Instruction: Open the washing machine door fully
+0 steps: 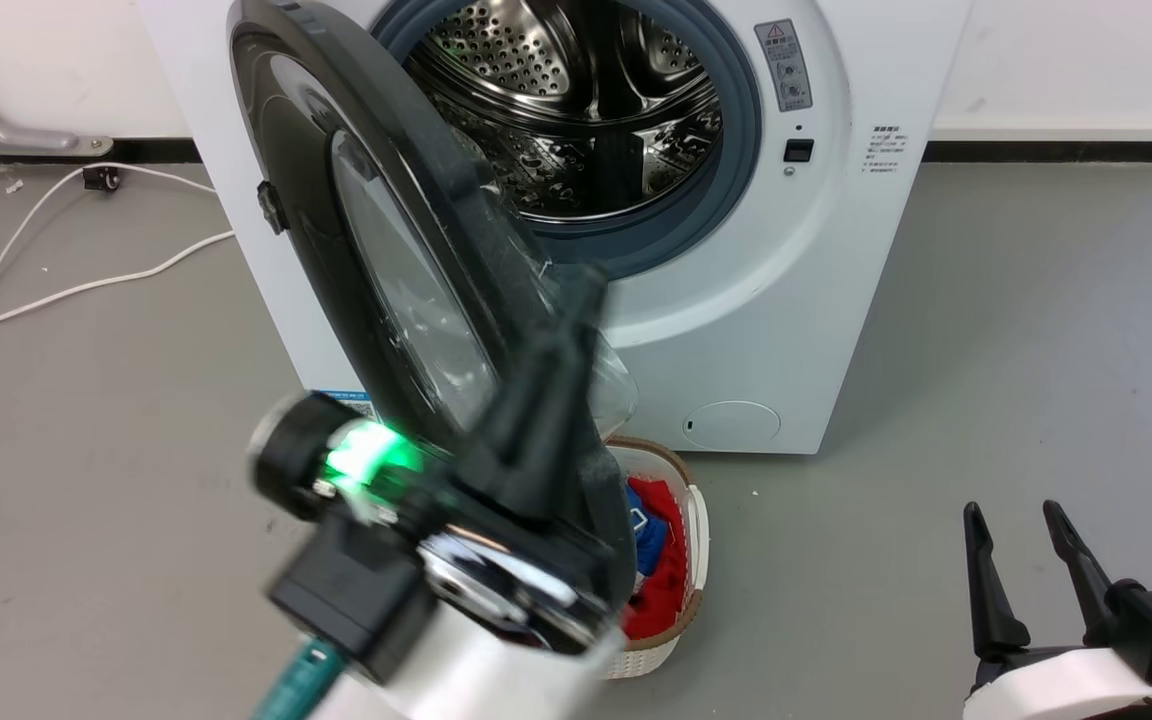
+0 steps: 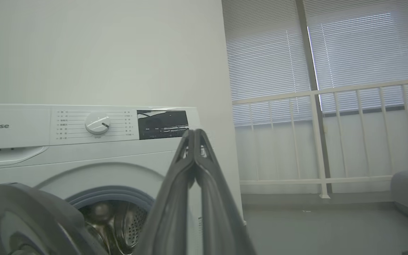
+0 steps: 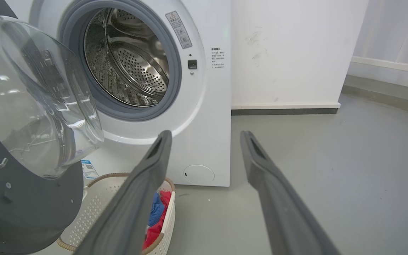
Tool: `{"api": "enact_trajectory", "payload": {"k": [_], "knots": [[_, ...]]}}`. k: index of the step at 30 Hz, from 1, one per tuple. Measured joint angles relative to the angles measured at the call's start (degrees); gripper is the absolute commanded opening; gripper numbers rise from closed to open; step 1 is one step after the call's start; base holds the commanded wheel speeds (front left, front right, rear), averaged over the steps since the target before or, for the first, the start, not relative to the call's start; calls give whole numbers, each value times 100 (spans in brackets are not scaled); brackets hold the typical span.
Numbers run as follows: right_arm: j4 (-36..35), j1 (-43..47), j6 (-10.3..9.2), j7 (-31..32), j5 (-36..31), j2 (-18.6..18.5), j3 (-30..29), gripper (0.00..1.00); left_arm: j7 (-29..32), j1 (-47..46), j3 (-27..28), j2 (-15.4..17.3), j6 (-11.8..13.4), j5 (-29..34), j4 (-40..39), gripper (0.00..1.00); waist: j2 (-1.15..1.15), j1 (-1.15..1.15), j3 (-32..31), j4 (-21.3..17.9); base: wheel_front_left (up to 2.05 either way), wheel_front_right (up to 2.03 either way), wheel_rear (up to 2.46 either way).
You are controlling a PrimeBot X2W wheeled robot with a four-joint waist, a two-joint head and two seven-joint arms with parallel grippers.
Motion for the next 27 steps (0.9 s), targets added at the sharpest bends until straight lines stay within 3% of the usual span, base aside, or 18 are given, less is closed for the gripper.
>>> {"api": "enact_trajectory", "payload": {"k": [2,3,8,11,18,27], "knots": [[14,0,0,-13,0,0,-16,100,175,86,-343,-1,-62,-103,-113,0,0,0,7,16,0,0,0],[30,1,0,-15,1,0,-42,100,492,266,-831,2,-163,-253,-157,0,0,0,20,56,0,0,0],[34,-1,0,-14,0,1,-57,100,988,583,-1457,91,-267,-558,-14,0,0,0,69,128,0,0,0],[30,-30,0,-10,-7,1,-53,100,1671,869,-1973,328,-339,-1071,650,0,0,0,149,167,0,0,0],[65,-110,0,-10,2,1,16,100,1724,912,-1990,398,-278,-1158,1761,0,0,0,229,103,0,0,0],[164,-139,0,-16,57,1,22,100,955,538,-1530,246,260,-906,2703,0,0,0,273,-7,0,0,0]]}}
